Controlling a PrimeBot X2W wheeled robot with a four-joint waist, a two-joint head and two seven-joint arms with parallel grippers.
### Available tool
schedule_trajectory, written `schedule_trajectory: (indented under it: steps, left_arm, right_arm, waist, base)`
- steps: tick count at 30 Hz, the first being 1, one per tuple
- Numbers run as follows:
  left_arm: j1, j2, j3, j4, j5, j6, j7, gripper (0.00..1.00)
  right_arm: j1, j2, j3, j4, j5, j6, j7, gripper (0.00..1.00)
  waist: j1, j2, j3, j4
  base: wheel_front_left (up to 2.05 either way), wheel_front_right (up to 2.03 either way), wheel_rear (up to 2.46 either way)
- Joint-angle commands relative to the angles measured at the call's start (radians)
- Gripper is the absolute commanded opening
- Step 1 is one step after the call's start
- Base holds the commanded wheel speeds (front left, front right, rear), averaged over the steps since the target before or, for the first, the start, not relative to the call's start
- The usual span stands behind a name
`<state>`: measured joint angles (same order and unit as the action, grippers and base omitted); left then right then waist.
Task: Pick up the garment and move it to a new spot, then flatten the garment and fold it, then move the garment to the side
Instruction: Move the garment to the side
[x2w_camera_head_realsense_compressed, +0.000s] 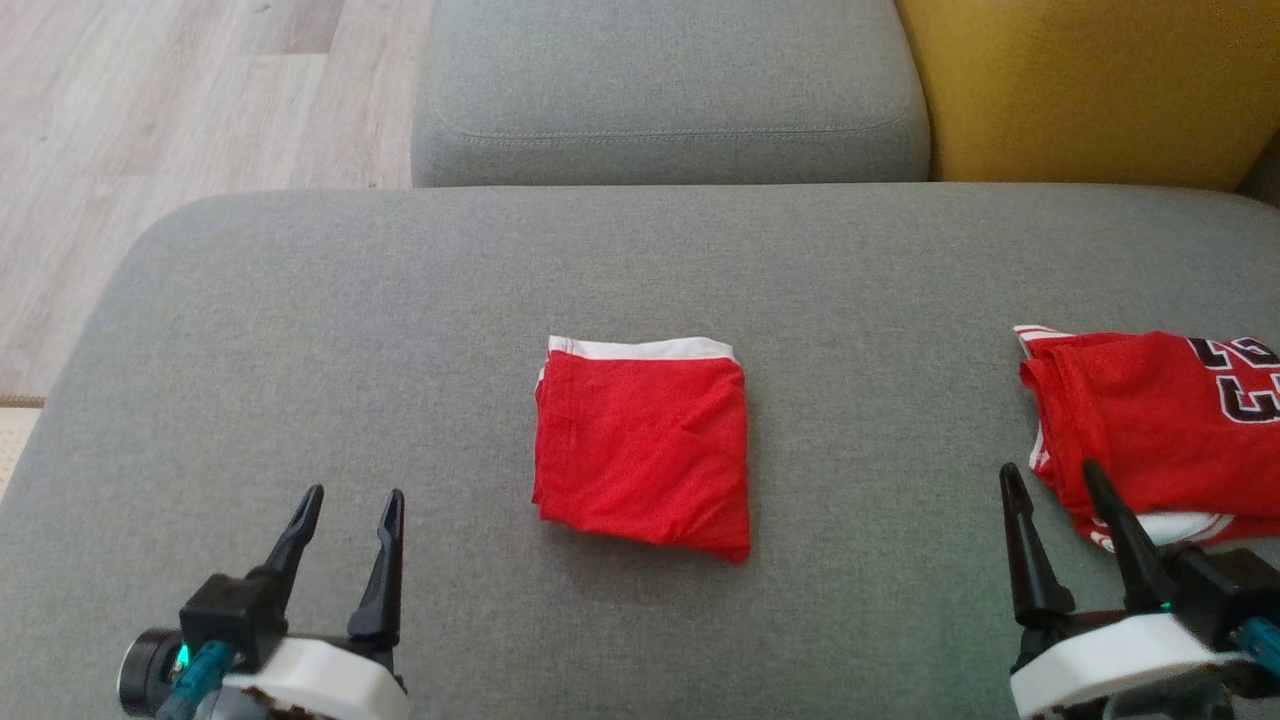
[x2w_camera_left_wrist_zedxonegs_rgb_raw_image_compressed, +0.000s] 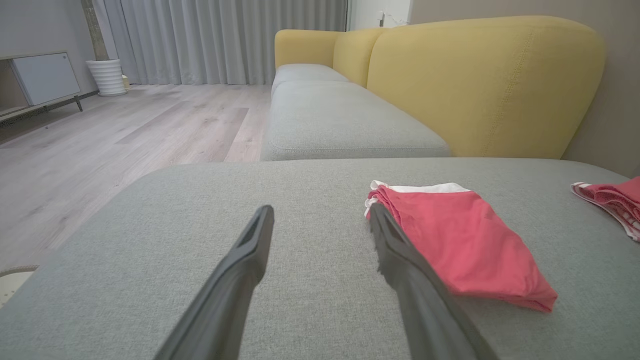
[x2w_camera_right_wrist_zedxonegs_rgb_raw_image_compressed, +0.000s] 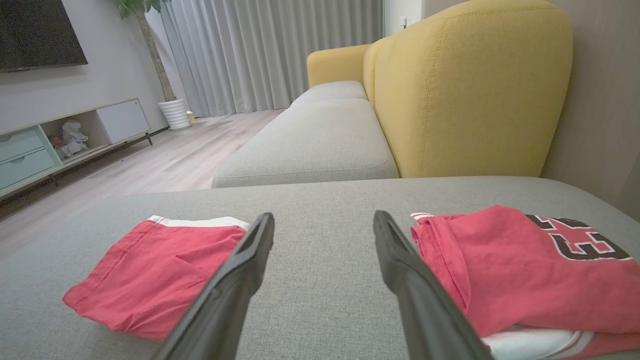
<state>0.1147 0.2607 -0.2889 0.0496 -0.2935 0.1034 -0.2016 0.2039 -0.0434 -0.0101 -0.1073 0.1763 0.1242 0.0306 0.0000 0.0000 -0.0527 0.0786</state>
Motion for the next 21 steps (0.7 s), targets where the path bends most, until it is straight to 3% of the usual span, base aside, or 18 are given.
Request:
schedule_trajectory:
  steps: [1, 21]
  left_arm:
    - [-0.038, 0.022, 0.037, -0.039, -0.007, 0.007, 0.003, 1.0]
    - [-0.043, 0.035, 0.021, -0.046, -0.003, 0.021, 0.013, 1.0]
  right_arm:
    - [-0.025, -0.007, 0.02, -0.036, 0.006, 0.007, 0.0, 1.0]
    - [-0.021, -0.007, 0.013, -0.036, -0.002, 0.007, 0.024, 1.0]
  waist:
    - [0.0, 0.0, 0.0, 0.001]
    - [0.0, 0.0, 0.007, 0.011]
  base:
    - [0.0, 0.0, 0.0]
    - [0.0, 0.0, 0.0]
